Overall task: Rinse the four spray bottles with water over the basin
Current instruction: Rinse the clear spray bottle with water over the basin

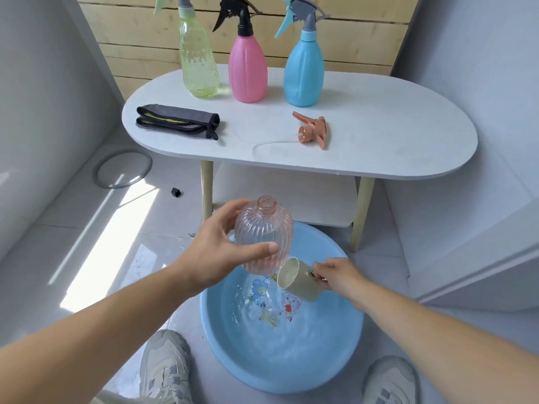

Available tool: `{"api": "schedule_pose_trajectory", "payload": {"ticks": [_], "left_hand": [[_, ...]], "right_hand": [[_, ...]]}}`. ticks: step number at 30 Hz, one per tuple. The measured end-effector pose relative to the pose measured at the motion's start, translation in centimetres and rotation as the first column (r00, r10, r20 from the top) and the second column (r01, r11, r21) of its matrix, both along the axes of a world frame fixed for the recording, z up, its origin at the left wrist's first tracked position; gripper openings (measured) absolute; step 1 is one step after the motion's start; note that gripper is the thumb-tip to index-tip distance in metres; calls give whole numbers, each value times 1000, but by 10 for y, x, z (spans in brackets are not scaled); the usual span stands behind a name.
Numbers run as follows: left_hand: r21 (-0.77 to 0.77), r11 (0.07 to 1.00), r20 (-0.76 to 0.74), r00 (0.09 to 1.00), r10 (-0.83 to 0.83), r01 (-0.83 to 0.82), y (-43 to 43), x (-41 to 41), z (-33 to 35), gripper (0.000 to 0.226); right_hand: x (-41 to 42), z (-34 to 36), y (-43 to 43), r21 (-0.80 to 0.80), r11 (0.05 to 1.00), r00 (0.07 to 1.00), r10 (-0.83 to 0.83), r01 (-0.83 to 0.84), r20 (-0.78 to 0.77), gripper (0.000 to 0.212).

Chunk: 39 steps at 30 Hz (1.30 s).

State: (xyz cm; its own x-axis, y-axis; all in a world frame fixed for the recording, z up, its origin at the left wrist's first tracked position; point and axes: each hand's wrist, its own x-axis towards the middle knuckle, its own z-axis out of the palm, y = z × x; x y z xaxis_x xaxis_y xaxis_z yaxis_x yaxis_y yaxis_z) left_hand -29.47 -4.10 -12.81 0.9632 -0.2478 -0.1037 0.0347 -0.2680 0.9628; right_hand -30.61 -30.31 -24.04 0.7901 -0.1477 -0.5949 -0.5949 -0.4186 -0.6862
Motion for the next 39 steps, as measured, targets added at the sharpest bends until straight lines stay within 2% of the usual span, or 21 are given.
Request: {"api": "schedule_pose_trajectory", "payload": {"ticks": [2,3,5,7,8,10,11,14,15,16,18,21,23,26,29,31,33,35,39], "left_hand": [[2,1000,-1,1000,2,-2,-2,2,0,77],[7,1000,4,1000,3,-3,-3,3,0,77],[12,1000,9,1000,-3,3,-4,5,-1,80],[7,1000,14,1000,-6,6,-5,6,-1,83],[7,1000,15,1000,-3,3,-6,6,-2,83],[13,1000,15,1000,-2,2,-6,4,-1,85],[18,1000,12,1000,-3,3,-6,4,-1,88],[32,999,5,1000,8,-8,-4,2,-1,96],[38,999,5,1000,10,-10,-4,1,0,98],[39,999,6,1000,11,-11,-4,1,1,99],[33,999,9,1000,10,-10,-4,-1,4,96],[6,1000,13,1000,2,-2,-4,-2,10,91],[-21,1000,19,1000,4,-4,-4,-2,15,96],[-43,999,46,999,4,-2,-5,-2,26,100],[-69,998,65,998,-7,12,-7,1,39,95],[-91,995,81,996,-23,30,-9,5,53,90],[-125,991,91,996,-27,38,-12,10,66,85],[-149,988,112,994,-16,33,-15,19,79,85],[-192,981,108,994,-6,27,-17,36,96,88]], "right_hand": [[0,-3,1,-196,965,982,185,-173,47,34],[0,-6,1,-317,909,948,309,-272,73,34],[0,-10,1,-526,722,815,573,-450,90,27],[0,-11,-1,-650,528,652,756,-546,66,26],[-2,-7,0,-673,466,608,794,-574,32,26],[0,-10,-3,-749,401,573,819,-528,36,13],[-2,-9,-3,-765,347,550,835,-542,-11,10],[-5,-17,-9,-832,184,431,900,-524,-72,8],[-7,-17,-11,-841,166,401,914,-516,-66,10],[-9,-13,-11,-847,184,402,915,-498,-38,11],[-14,-2,-11,-830,292,445,893,-475,60,13],[-16,19,-11,-737,537,552,789,-411,268,12],[-18,37,-11,-636,658,676,682,-402,279,19],[-18,75,-15,-490,807,802,514,-331,304,24],[-14,117,-22,-359,904,883,349,-230,313,27],[-10,148,-31,-211,969,901,201,-126,386,25],[-5,178,-42,11,1000,909,12,-19,417,27],[-1,206,-56,210,975,898,-152,69,414,27],[13,234,-81,439,881,831,-371,175,415,23]]}}
